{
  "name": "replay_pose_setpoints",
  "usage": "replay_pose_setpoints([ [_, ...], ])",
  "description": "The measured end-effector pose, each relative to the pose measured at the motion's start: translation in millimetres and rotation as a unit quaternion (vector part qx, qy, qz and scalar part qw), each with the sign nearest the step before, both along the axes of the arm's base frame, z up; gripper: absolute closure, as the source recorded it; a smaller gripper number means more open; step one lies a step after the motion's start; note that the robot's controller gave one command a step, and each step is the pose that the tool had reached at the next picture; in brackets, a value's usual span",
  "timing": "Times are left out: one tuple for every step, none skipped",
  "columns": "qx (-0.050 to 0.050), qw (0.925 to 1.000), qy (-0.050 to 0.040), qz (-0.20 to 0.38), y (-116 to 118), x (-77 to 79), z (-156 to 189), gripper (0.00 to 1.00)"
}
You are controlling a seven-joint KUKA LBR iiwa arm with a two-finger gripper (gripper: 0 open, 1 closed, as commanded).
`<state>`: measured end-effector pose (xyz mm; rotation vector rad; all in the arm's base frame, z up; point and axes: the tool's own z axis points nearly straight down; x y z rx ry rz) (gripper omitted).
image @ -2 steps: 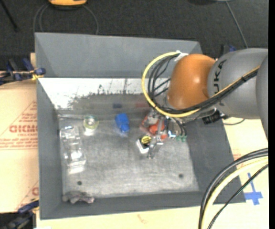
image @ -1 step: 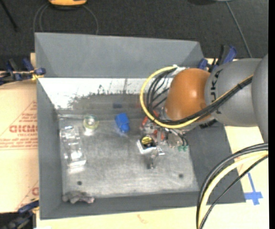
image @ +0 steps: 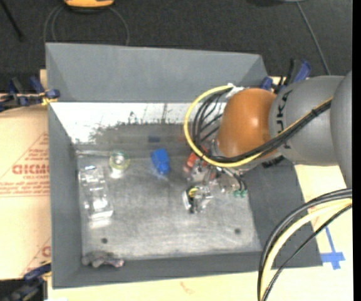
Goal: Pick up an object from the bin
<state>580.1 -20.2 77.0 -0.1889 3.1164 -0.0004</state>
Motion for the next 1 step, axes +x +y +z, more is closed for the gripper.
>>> replay_pose_setpoints([
  [-0.003,0.9899,0.0037,0.142,-3.1,14.1,149.3,1.0],
])
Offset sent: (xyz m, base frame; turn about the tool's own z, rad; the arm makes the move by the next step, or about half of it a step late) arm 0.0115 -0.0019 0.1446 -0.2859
